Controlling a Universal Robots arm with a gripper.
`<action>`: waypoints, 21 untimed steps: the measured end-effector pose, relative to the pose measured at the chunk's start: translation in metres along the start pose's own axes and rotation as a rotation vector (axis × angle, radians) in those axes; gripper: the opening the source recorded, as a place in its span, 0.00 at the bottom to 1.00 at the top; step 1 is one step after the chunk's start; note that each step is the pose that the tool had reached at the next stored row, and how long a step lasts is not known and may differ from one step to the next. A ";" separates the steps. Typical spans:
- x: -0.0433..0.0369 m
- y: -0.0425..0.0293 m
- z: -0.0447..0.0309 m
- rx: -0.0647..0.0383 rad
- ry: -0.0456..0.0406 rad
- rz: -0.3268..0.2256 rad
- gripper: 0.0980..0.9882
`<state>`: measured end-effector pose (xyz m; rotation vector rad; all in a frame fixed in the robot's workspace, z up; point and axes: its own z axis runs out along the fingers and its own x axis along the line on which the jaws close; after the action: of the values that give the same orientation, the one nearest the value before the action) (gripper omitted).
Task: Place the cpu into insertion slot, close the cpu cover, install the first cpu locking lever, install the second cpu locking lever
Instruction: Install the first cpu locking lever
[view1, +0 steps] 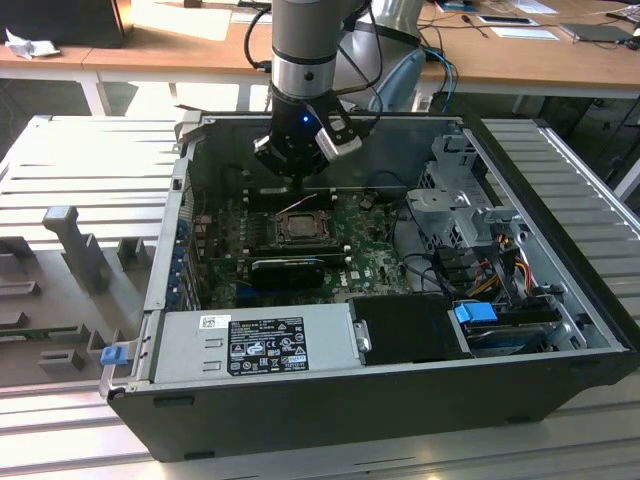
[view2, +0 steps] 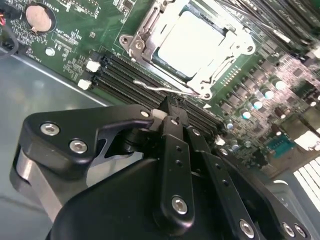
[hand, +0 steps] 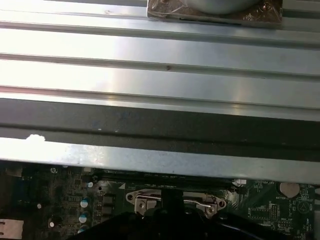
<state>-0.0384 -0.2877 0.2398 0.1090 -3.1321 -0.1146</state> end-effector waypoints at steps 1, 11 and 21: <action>-0.0012 -0.0003 0.0038 0.000 -0.0001 0.000 0.01; -0.0086 -0.0027 0.0121 -0.044 -0.0016 -0.016 0.01; -0.0219 -0.0047 0.0262 -0.044 -0.0015 -0.016 0.01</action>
<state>-0.0165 -0.2889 0.2132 0.1344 -3.1285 -0.1832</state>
